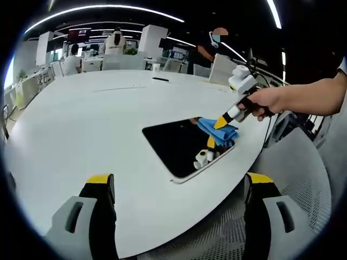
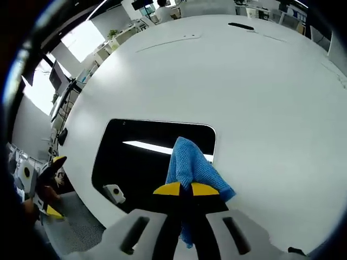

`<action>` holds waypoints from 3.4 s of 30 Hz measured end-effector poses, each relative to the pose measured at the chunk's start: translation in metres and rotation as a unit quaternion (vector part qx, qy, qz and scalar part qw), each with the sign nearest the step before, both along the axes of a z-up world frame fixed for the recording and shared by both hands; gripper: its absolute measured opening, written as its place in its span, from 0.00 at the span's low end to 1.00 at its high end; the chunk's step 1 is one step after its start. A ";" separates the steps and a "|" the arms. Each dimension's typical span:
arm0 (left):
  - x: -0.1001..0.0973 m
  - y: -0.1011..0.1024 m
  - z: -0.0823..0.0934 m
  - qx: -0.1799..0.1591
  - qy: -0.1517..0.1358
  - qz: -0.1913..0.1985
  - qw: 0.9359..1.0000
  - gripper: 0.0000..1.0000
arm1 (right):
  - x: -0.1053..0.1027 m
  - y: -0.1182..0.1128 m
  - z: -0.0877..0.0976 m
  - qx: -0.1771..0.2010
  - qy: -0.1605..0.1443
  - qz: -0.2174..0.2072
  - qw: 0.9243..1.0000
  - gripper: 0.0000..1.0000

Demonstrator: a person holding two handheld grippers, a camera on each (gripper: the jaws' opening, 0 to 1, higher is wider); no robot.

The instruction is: Wipe the mirror surface with the cleaning cloth until all visible marks leave the cleaned area.

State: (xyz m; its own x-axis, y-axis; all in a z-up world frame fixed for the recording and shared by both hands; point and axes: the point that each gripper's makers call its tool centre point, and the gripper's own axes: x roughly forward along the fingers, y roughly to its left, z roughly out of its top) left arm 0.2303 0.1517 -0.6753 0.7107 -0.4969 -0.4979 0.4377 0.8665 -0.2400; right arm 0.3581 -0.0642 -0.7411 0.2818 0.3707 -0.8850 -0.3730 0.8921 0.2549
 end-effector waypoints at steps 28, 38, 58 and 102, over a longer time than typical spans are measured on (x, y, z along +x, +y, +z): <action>0.001 0.001 0.002 -0.006 -0.003 0.003 1.000 0.99 | -0.012 -0.002 0.002 -0.028 -0.032 0.001 0.999 0.00; 0.001 0.001 0.002 -0.007 -0.004 0.004 1.000 0.99 | -0.028 -0.001 0.002 -0.019 -0.033 -0.017 0.999 0.00; 0.001 0.001 0.002 -0.010 -0.004 0.006 1.000 0.99 | -0.052 0.002 0.002 -0.012 -0.035 -0.022 0.999 0.00; 0.001 0.002 0.001 -0.009 -0.002 0.006 1.000 0.99 | -0.069 0.037 0.003 -0.001 -0.007 -0.037 0.999 0.00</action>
State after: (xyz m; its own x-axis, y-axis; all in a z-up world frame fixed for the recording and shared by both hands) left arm 0.2314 0.1536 -0.6743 0.7190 -0.4963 -0.4866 0.4277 0.8678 -0.2531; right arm 0.2891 -0.0275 -0.7383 0.3214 0.3465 -0.8813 -0.3098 0.9179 0.2479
